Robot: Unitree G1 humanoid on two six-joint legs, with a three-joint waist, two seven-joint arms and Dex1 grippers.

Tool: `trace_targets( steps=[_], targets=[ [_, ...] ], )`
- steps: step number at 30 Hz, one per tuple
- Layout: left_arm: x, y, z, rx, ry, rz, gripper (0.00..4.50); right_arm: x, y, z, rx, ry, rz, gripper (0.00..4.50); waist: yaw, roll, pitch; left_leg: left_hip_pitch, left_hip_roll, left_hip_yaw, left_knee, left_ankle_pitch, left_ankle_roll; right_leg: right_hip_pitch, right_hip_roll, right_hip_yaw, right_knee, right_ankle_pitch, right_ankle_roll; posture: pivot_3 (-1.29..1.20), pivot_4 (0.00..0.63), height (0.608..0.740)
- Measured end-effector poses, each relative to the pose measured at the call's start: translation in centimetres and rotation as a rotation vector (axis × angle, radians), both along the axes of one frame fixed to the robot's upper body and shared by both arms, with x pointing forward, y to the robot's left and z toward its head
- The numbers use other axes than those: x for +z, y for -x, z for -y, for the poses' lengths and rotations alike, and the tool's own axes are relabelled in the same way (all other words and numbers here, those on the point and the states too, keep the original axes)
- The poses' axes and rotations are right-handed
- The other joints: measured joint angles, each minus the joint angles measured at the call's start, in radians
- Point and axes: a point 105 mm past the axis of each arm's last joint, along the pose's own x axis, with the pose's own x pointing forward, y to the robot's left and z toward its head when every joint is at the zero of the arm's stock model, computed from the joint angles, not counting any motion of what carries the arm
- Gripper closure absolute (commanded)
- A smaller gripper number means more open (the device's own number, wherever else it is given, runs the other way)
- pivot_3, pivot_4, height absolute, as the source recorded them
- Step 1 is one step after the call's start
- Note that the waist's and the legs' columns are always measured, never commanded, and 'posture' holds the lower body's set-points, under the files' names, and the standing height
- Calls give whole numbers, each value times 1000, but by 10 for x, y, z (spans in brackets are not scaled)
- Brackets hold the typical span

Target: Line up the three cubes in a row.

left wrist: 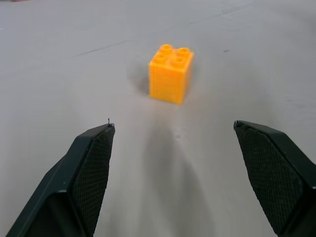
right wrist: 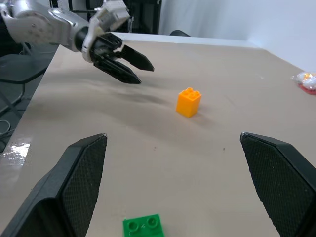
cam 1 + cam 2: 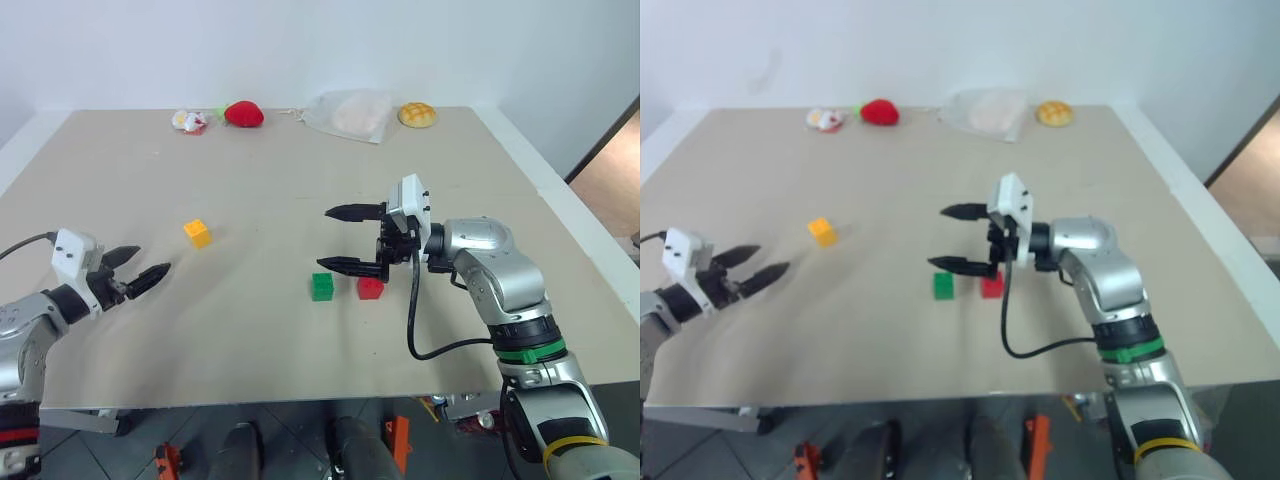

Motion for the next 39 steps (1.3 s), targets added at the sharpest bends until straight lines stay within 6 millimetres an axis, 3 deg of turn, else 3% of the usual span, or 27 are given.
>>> trace_targets(
  steps=[9,14,22,32,35,39],
  targets=[
    [-18,-36,16,-84,-18,-45,508,1,4,-3,-18,-2,12,0,12,0,0,0,1,0,0,0,0,0,1,0,0,0,0,0,150,740],
    [-17,-51,21,-84,-17,-47,508,0,5,-3,-29,-2,9,0,13,0,0,0,0,0,0,0,0,0,1,0,0,1,1,0,150,740],
    [-21,-63,28,-93,-17,-70,508,-6,6,0,-46,3,-9,0,13,0,0,0,0,0,0,0,0,0,1,0,0,2,3,0,150,740],
    [-15,-78,52,-145,-23,-61,508,-6,5,1,-60,5,-9,0,13,-1,0,-1,0,0,1,0,0,0,1,0,0,3,5,0,150,740],
    [-19,-79,59,-159,-13,-62,1285,-6,5,1,-60,5,-9,0,13,-1,0,-1,0,0,1,0,0,0,1,0,0,3,5,0,150,740],
    [-19,-78,59,-168,-8,-64,2695,-6,5,2,-62,7,-8,0,13,-1,0,-1,0,-1,1,0,0,0,1,0,0,3,5,0,150,740]
  ],
)
